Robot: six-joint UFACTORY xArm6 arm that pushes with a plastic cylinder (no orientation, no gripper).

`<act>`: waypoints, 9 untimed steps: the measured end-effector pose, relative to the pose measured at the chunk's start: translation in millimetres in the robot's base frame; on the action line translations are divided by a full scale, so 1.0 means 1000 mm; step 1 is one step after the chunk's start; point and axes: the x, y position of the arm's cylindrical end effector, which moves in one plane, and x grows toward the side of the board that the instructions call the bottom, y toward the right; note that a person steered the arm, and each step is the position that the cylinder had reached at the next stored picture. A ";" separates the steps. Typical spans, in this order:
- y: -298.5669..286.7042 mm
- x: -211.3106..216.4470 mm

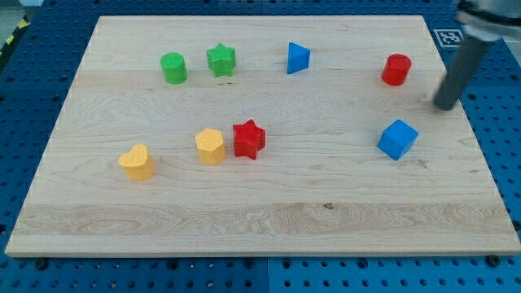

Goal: Move the red blocks to the right side of the yellow hexagon

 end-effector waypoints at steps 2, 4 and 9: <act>0.022 -0.053; -0.083 -0.060; -0.184 -0.025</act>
